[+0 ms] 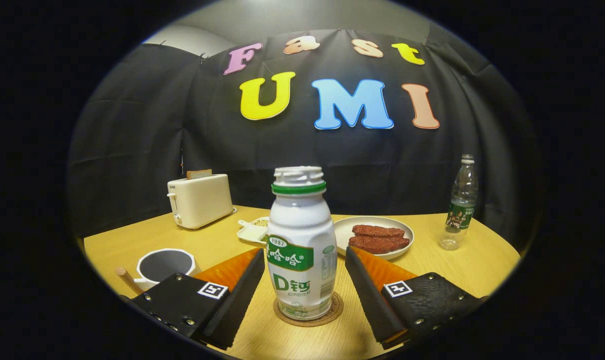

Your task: Take the bottle from table, then pour the juice into the cup, finally place the bottle on the coaster

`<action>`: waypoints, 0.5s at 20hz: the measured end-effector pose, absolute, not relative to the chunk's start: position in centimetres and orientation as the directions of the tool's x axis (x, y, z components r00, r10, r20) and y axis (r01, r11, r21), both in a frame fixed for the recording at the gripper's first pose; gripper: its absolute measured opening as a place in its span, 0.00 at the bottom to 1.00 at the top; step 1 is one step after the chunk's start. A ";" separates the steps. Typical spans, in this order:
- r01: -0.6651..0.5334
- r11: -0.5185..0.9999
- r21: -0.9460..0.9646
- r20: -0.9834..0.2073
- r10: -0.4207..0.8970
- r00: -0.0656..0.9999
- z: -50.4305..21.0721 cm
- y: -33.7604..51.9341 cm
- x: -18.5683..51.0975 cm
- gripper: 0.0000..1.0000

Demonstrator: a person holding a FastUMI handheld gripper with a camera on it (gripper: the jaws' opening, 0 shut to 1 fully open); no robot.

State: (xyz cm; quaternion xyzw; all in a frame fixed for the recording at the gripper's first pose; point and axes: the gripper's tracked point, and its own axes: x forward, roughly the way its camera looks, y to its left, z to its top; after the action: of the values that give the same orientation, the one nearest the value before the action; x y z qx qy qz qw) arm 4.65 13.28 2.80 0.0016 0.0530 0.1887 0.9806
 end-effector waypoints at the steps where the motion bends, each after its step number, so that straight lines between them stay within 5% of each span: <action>1: -0.367 0.930 0.024 -0.085 0.368 0.926 3.5 13.2 4.5 0.98; 10: -0.330 0.944 -0.017 0.068 0.331 0.941 11.0 11.6 0.9 0.97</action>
State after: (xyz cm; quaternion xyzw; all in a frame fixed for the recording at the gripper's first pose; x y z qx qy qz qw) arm 0.91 11.62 10.96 -0.0028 -0.0351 0.1677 0.9852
